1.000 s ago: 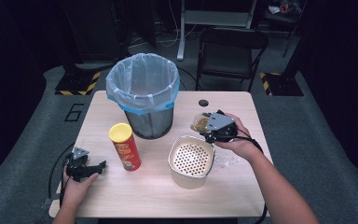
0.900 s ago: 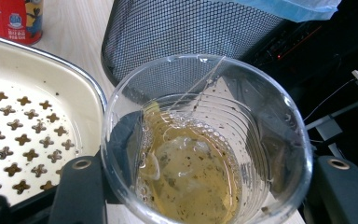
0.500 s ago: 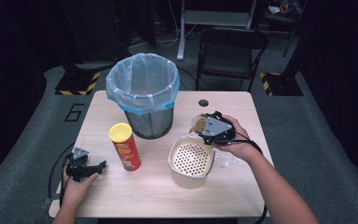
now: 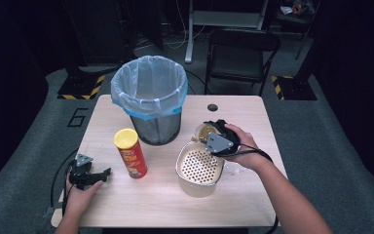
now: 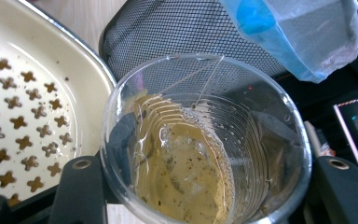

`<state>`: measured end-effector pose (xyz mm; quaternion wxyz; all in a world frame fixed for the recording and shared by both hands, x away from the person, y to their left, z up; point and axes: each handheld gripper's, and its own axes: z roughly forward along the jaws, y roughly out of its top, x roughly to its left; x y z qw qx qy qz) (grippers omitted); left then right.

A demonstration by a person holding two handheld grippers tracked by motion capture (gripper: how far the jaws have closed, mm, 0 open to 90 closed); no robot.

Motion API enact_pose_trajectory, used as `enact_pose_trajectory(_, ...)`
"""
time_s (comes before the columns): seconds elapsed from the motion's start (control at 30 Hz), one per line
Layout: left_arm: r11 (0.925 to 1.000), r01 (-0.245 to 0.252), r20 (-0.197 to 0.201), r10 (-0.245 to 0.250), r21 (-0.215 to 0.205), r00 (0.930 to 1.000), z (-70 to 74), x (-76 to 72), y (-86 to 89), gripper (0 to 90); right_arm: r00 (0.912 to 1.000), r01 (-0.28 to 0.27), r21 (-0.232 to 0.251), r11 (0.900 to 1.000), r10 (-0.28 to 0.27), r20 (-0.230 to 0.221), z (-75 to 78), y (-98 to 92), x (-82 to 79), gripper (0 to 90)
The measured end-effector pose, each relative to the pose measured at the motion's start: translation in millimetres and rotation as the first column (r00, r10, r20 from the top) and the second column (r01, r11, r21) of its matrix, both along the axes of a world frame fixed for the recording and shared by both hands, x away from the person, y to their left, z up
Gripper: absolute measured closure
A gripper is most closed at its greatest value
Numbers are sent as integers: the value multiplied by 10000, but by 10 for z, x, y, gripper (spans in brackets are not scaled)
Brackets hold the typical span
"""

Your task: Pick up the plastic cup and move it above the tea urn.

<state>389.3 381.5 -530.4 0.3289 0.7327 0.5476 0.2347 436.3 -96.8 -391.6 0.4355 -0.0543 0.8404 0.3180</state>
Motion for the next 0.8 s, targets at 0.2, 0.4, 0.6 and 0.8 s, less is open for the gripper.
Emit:
enact_pose_trajectory(0.2,10000,-7,6,7,-4,10000,-1,0,-1,134,9958,-242,-1020,9945,330,858,-57,47,-94,374)
enact_pose_trajectory(0.4,10000,11,-15,-11,12,10000,1,0,1,134,9726,-245,-2296,9730,763,2197,-109,110,-205,373)
enact_pose_trajectory(0.6,10000,10,-22,-10,5,10000,2,-1,1,134,9180,52,-3727,9280,1434,3698,-183,209,-328,373)
enact_pose_trajectory(0.8,10000,2,-1,-2,1,10000,0,0,0,134,8583,565,-4628,8847,1938,4752,-251,275,-414,374)
